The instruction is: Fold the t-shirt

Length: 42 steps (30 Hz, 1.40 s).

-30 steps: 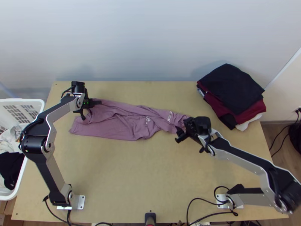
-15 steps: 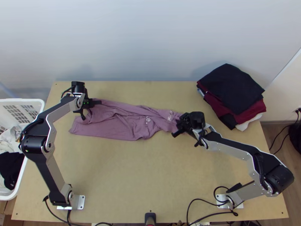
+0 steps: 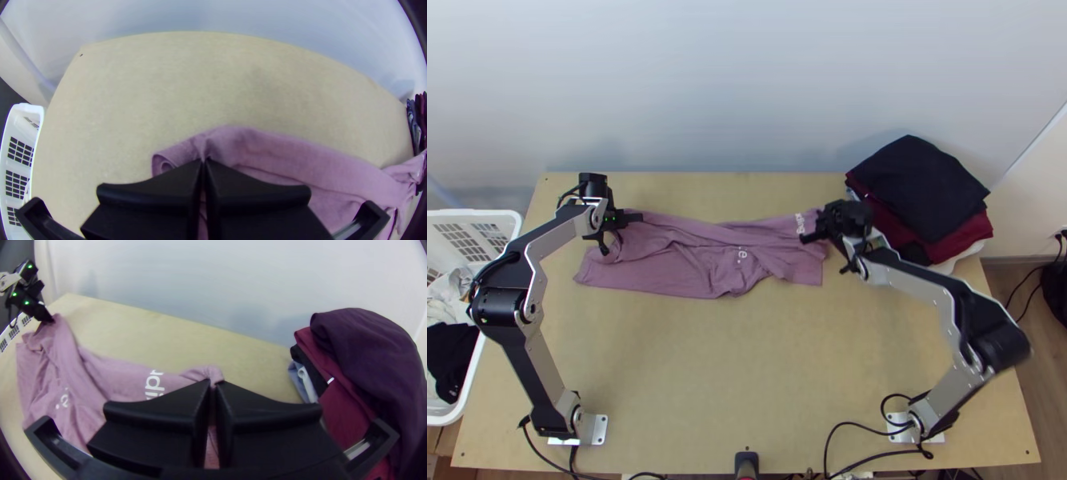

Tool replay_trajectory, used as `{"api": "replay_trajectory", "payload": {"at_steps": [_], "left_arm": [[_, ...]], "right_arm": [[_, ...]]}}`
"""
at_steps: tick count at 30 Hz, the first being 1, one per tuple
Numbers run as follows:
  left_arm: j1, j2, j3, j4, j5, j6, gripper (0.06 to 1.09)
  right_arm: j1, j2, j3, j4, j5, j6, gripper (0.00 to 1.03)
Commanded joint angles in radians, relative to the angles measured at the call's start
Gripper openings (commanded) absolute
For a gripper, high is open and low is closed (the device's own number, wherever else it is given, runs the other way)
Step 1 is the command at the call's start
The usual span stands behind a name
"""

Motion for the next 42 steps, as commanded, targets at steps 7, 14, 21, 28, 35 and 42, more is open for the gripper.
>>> {"api": "replay_trajectory", "payload": {"at_steps": [7, 14, 21, 28, 35, 42], "left_arm": [[-0.013, -0.014, -0.042, -0.025, 0.018, -0.025, 0.09], [-0.016, -0.019, -0.062, -0.025, 0.02, -0.033, 0.09], [-0.016, -0.02, -0.082, -0.009, 0.027, -0.033, 0.09], [-0.016, -0.02, -0.082, -0.005, 0.03, -0.033, 0.09], [-0.018, -0.02, -0.082, -0.006, 0.03, -0.033, 0.09], [-0.019, -0.02, -0.083, -0.006, 0.03, -0.033, 0.09]], "right_arm": [[-0.043, 0.187, 0.194, 0.021, 0.078, 0.122, 0.06], [-0.04, 0.012, 0.153, -0.005, 0.092, 0.266, 0.88], [-0.034, -0.18, 0.207, -0.401, 0.078, 0.521, 0.91], [-0.069, -0.18, 0.234, -0.692, -0.014, 0.742, 0.86], [-0.129, -0.132, 0.253, -0.777, -0.145, 1.017, 0.98], [-0.163, -0.023, 0.311, -0.873, -0.24, 1.099, 0.87]]}}
